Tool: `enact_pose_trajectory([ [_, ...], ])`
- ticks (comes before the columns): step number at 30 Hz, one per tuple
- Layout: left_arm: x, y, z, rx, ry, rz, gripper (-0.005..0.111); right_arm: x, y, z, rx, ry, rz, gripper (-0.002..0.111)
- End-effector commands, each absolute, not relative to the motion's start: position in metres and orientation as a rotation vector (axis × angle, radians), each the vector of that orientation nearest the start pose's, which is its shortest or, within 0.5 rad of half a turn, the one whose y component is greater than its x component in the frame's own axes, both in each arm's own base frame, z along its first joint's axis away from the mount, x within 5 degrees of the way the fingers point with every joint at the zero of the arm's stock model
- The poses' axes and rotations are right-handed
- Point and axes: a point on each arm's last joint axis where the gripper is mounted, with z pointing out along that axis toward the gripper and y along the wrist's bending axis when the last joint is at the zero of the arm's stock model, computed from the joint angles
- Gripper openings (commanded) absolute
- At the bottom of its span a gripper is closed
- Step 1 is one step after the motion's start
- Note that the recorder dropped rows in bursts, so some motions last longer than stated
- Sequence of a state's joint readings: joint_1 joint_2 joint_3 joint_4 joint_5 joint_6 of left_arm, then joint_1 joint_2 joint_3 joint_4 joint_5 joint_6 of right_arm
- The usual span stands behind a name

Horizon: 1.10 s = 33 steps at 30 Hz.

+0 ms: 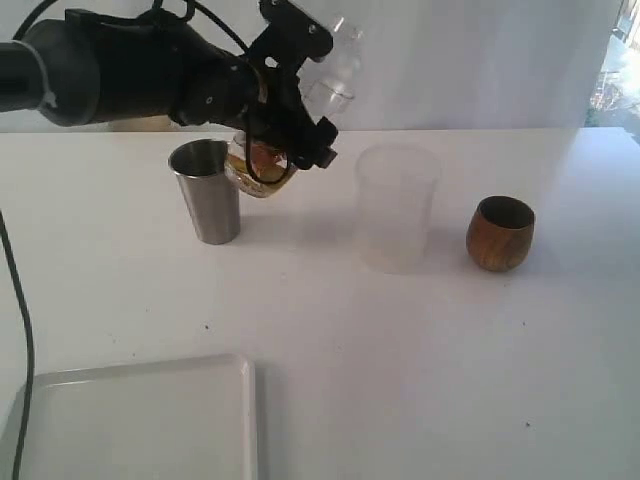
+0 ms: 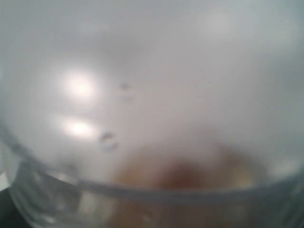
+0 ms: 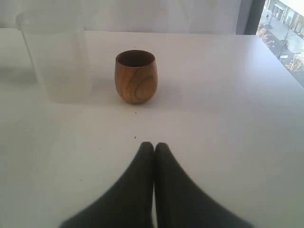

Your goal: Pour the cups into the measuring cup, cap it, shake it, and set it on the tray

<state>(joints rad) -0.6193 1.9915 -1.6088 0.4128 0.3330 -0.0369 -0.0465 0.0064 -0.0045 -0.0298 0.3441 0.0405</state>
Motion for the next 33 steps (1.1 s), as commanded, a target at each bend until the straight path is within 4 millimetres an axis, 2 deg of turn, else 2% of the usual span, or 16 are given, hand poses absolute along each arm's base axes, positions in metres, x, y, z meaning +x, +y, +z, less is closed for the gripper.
enact_pose_trajectory([
  [1, 0.395, -0.264, 0.284, 1.02, 1.827, 0.101, 0.0, 0.053, -0.003, 0.182, 0.053, 1.824, -0.033, 0.0],
  [8, 0.398, -0.259, 0.29, 1.099, 1.767, 0.248, 0.0, 0.053, -0.003, 0.182, 0.053, 1.824, -0.033, 0.0],
  [15, 0.404, -0.259, 0.283, 1.177, 1.714, 0.356, 0.0, 0.053, -0.003, 0.182, 0.053, 1.824, -0.033, 0.0],
  [25, 0.417, -0.271, 0.294, 1.164, 1.652, 0.387, 0.0, 0.053, -0.003, 0.182, 0.053, 1.824, -0.033, 0.0],
  [33, 0.416, -0.281, 0.29, 1.349, 1.492, 0.562, 0.0, 0.053, -0.003, 0.182, 0.053, 1.824, -0.033, 0.0],
])
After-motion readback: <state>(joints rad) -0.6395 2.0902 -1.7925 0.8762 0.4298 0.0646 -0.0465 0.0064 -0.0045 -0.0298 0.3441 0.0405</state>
